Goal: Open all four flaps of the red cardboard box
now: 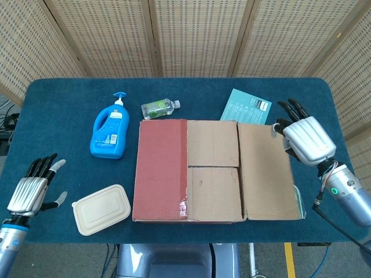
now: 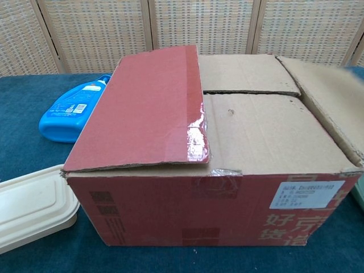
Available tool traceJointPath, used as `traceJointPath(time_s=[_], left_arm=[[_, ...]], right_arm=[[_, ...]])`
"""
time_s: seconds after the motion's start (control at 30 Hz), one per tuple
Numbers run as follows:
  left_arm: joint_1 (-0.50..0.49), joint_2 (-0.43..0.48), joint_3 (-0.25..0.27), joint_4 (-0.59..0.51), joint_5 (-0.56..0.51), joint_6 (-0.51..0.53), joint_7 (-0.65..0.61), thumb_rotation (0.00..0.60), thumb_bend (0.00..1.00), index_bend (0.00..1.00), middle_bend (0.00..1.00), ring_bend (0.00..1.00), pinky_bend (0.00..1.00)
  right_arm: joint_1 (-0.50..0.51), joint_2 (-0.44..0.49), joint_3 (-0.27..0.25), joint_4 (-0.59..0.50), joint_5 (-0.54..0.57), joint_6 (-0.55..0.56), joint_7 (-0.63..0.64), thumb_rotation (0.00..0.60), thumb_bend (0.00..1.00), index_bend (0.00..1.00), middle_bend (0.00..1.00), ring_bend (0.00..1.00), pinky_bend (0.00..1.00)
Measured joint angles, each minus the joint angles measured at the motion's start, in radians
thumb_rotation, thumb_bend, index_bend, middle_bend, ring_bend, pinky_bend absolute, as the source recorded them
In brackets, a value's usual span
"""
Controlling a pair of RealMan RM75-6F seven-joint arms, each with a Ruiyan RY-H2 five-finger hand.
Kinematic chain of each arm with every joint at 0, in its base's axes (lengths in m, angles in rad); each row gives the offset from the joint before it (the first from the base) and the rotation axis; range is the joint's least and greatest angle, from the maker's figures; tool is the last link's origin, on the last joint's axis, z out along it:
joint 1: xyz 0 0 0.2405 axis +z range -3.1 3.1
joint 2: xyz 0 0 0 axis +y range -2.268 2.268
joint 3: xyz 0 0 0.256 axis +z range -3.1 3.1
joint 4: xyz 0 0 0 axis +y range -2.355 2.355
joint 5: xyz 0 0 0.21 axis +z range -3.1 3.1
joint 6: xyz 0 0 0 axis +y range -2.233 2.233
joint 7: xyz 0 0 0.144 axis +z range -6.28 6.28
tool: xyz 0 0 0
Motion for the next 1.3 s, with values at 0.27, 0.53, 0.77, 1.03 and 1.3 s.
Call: traceJointPath(time_s=[0.27,0.53,0.77,1.03,1.3], left_arm=[[-0.019,0.037,-0.003,-0.007,0.045,-0.013,-0.041,0.516,0.35,0.11,0.00,0.00,0.00],[-0.056,0.075,-0.013,-0.015,0.106,-0.034,-0.087,0.517,0.35,0.09,0.00,0.00,0.00],[-0.124,0.123,-0.032,-0.023,0.182,-0.080,-0.152,0.517,0.52,0.06,0.00,0.00,0.00],[-0.241,0.164,-0.068,-0.026,0.249,-0.169,-0.234,0.516,0.68,0.05,0.00,0.00,0.00],[-0.381,0.168,-0.101,-0.020,0.333,-0.258,-0.352,0.564,0.97,0.06,0.00,0.00,0.00]], right_arm=[[-0.046,-0.049,-0.008,0.009,0.018,0.060,0.009,0.600,1.00,0.21,0.18,0.00,0.00],[-0.105,-0.135,-0.026,0.024,0.048,0.134,-0.012,0.600,0.82,0.08,0.05,0.00,0.00],[-0.173,-0.200,-0.050,0.029,0.087,0.205,-0.036,0.600,0.77,0.00,0.00,0.00,0.00],[-0.241,-0.244,-0.074,0.015,0.095,0.278,-0.072,0.600,0.77,0.00,0.00,0.00,0.00],[-0.284,-0.266,-0.091,0.006,0.065,0.327,-0.095,0.600,0.78,0.00,0.00,0.00,0.00]])
